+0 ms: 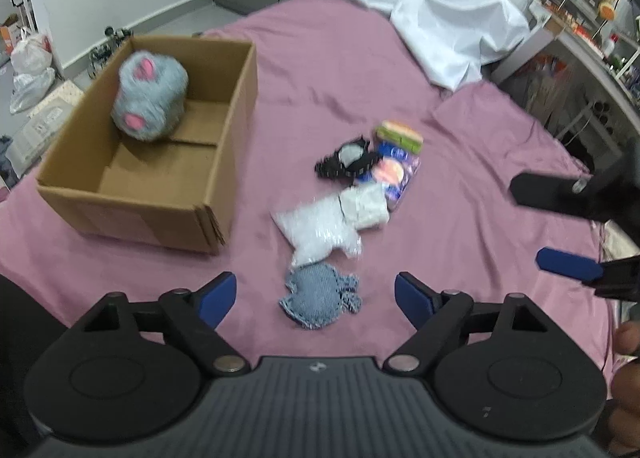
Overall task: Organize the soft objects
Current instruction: 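Move the left gripper back to the blue denim cloth and grasp it, then lift the denim cloth with the left gripper while the right gripper grasps the white tissue bundle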
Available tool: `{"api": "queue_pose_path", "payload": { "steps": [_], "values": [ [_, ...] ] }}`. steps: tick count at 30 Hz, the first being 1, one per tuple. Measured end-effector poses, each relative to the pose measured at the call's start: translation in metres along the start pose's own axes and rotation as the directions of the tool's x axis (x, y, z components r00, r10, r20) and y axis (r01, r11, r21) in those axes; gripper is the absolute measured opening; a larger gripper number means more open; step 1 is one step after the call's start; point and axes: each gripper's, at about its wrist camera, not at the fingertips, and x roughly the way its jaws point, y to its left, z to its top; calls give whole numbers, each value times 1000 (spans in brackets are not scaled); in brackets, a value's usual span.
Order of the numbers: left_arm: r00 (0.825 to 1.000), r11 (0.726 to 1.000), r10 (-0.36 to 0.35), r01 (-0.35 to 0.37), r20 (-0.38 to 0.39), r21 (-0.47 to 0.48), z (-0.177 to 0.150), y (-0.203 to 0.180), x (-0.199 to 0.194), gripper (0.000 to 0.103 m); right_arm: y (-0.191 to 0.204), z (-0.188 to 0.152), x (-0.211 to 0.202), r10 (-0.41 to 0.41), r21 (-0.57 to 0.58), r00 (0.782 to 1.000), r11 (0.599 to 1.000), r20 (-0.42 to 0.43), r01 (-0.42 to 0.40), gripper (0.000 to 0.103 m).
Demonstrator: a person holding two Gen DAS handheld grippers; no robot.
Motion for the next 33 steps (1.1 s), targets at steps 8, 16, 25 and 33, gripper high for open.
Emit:
{"api": "queue_pose_path", "payload": {
  "steps": [8, 16, 25, 33],
  "values": [
    [997, 1000, 15, -14, -74, 10, -5, -7, 44, 71, -3, 5, 7, -5, 71, 1000, 997, 10, 5, 103],
    [993, 999, 30, -31, -118, -6, -4, 0, 77, 65, -3, 15, 24, 5, 103, 1000, 995, -11, -4, 103],
    [990, 998, 17, -24, -141, -50, -4, 8, 95, 44, 4, 24, 55, -3, 102, 998, 995, -60, 9, 98],
    [992, 993, -15, 1, -123, -115, 1, 15, 91, 30, 2, 22, 80, -53, 87, 993, 994, -102, 62, 79]
  ]
}}
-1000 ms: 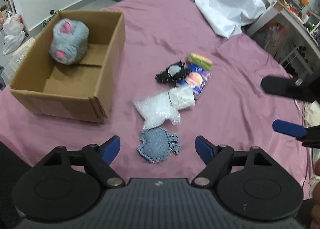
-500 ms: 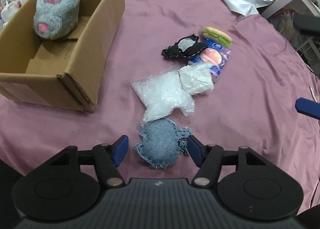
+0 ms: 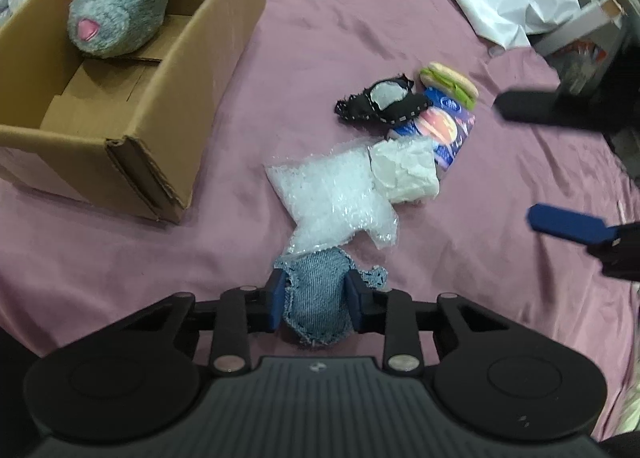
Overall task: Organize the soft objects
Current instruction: 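Lift the denim cloth with the left gripper while the right gripper grasps the white tissue bundle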
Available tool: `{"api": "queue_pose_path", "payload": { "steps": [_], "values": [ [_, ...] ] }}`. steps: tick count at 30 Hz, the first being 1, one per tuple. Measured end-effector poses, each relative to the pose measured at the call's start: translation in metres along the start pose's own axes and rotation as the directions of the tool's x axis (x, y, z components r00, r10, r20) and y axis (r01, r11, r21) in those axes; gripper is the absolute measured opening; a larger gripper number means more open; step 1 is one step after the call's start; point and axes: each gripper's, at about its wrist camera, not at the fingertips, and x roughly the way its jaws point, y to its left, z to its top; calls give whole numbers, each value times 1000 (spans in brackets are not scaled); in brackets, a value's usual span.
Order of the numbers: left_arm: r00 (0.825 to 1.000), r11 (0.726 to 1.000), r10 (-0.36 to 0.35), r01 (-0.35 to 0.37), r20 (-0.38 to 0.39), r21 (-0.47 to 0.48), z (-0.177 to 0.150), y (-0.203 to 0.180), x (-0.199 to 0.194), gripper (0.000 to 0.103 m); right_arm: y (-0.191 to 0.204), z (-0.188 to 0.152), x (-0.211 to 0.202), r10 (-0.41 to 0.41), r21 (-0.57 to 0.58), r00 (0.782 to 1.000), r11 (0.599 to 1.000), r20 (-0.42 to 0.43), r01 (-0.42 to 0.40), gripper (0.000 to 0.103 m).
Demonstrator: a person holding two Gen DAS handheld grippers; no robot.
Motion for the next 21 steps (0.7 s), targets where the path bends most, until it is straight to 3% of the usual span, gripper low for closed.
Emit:
{"api": "queue_pose_path", "payload": {
  "steps": [8, 21],
  "values": [
    [999, 995, -45, 47, 19, -92, 6, 11, -11, 28, 3, -2, 28, -20, -44, 1000, 999, -21, 19, 68],
    [998, 985, -62, 59, -10, -159, 12, 33, -8, 28, 19, -2, 65, -74, -97, 997, 993, -23, 72, 68]
  ]
}}
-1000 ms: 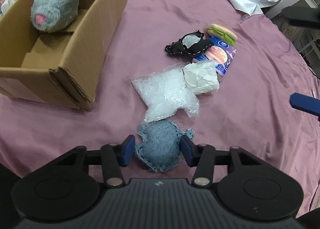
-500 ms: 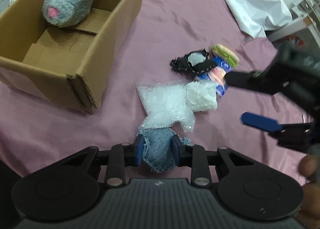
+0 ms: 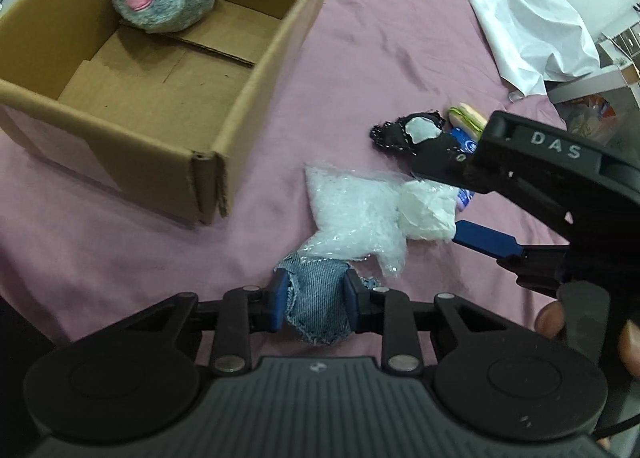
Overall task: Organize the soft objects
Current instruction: 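Lift the denim cloth with the left gripper while the right gripper grasps the white tissue bundle, then carry the denim cloth and tissue bundle into the box with both grippers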
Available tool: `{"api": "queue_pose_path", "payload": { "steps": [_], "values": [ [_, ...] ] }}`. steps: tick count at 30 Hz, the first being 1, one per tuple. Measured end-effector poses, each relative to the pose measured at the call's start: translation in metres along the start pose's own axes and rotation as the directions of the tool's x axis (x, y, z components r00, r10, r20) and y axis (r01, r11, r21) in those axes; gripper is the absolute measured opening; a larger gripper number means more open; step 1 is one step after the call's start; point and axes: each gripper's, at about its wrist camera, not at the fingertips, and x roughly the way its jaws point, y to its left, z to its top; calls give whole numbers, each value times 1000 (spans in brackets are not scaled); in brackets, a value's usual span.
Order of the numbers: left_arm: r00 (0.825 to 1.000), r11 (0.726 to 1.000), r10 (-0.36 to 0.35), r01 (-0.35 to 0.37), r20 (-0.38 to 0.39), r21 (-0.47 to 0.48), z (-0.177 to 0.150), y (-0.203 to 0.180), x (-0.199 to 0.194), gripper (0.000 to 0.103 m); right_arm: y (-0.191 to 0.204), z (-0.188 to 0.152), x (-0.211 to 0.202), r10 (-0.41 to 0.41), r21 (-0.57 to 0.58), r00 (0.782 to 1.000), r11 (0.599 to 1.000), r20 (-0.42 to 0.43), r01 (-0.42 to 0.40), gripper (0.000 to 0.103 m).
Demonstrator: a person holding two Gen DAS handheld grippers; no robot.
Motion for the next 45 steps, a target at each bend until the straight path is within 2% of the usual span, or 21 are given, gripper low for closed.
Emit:
{"api": "queue_pose_path", "payload": {
  "steps": [1, 3, 4, 5, 7, 10, 23, 35, 45],
  "values": [
    [1000, 1000, 0, 0, -1, -3, 1, 0, 0, 28, 2, -1, 2, -7, -9, 1000, 1000, 2, 7, 68],
    [1000, 1000, -1, 1, -2, -7, 2, 0, 0, 28, 7, -1, 4, -20, -29, 1000, 999, 16, 20, 59],
    [1000, 1000, -1, 1, -3, -10, 2, 1, -1, 28, 9, -1, 6, -29, -38, 999, 999, 17, 30, 43],
    [1000, 1000, -1, 1, -4, -14, 2, 1, -1, 28, 11, 0, 8, -38, -43, 999, 998, 10, 38, 41],
    [1000, 1000, 1, -1, -4, -21, 3, 2, -2, 28, 12, -3, 8, -56, -46, 998, 997, 1, 56, 41],
    [1000, 1000, 6, -6, -3, -30, 2, 4, -4, 28, 18, -6, -2, -67, -77, 997, 995, 33, 70, 40],
    [1000, 1000, 0, 0, 23, 12, -9, -17, -27, 28, 20, -9, -48, -12, -57, 992, 998, 122, 19, 40],
    [992, 997, 2, -11, 127, 74, -13, -36, -73, 28, 26, -10, -89, 83, -82, 976, 994, 203, -68, 41],
    [978, 997, 22, -37, 208, 67, 2, -30, -101, 28, 32, -14, -107, 127, -113, 963, 988, 240, -102, 41]
  ]
}}
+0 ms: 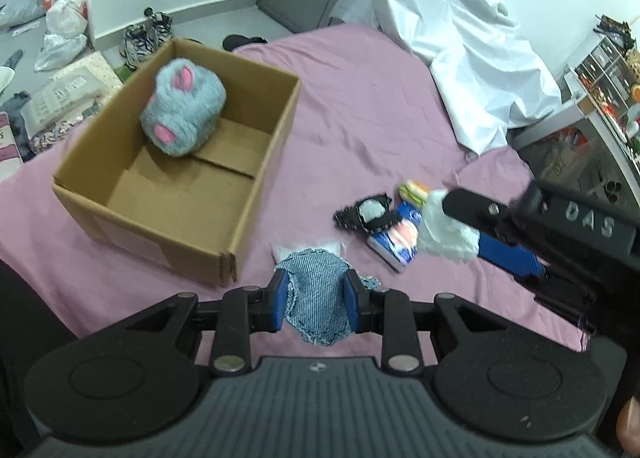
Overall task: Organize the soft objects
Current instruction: 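Carry the denim cloth and tissue bundle into the box with both grippers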
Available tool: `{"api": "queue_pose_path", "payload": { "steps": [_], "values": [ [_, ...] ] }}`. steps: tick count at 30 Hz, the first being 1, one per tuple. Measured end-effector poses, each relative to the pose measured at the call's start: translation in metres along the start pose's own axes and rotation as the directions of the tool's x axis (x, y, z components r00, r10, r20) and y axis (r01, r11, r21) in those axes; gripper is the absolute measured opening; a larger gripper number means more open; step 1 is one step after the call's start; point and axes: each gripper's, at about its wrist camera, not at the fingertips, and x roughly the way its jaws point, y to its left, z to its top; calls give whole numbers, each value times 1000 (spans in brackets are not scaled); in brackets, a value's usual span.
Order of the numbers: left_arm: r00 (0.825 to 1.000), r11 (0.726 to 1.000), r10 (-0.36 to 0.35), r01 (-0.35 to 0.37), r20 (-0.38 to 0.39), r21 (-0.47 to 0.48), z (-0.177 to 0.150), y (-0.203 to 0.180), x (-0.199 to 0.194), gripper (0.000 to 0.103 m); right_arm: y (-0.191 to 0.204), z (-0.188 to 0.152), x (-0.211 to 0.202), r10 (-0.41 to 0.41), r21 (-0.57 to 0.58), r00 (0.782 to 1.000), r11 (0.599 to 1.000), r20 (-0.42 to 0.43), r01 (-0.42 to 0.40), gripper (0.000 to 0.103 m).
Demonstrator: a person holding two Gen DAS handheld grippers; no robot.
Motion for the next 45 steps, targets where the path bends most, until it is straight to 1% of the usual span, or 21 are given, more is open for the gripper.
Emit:
{"api": "queue_pose_path", "payload": {
  "steps": [10, 17, 27, 35, 40, 45],
  "values": [
    [997, 1000, 25, -24, 73, -13, 22, 17, -20, 28, 12, -1, -7, 34, -33, 999, 999, 24, -34, 41],
    [994, 999, 30, -27, 106, -30, 33, 31, -26, 28, 23, -2, -10, 69, -61, 996, 996, 49, -66, 41],
    [991, 998, 30, -24, 127, -51, 43, 52, -26, 28, 33, -7, -3, 73, -79, 996, 994, 46, -69, 41],
    [991, 996, 38, -26, 132, -86, 52, 73, -19, 28, 42, -11, 3, 79, -89, 996, 993, 53, -74, 41],
    [991, 994, 40, -27, 127, -104, 58, 86, -13, 28, 50, -13, 9, 74, -99, 996, 993, 51, -68, 41],
    [991, 994, 41, -29, 126, -102, 64, 95, -6, 28, 54, -16, 15, 58, -102, 997, 993, 41, -54, 41]
  ]
}}
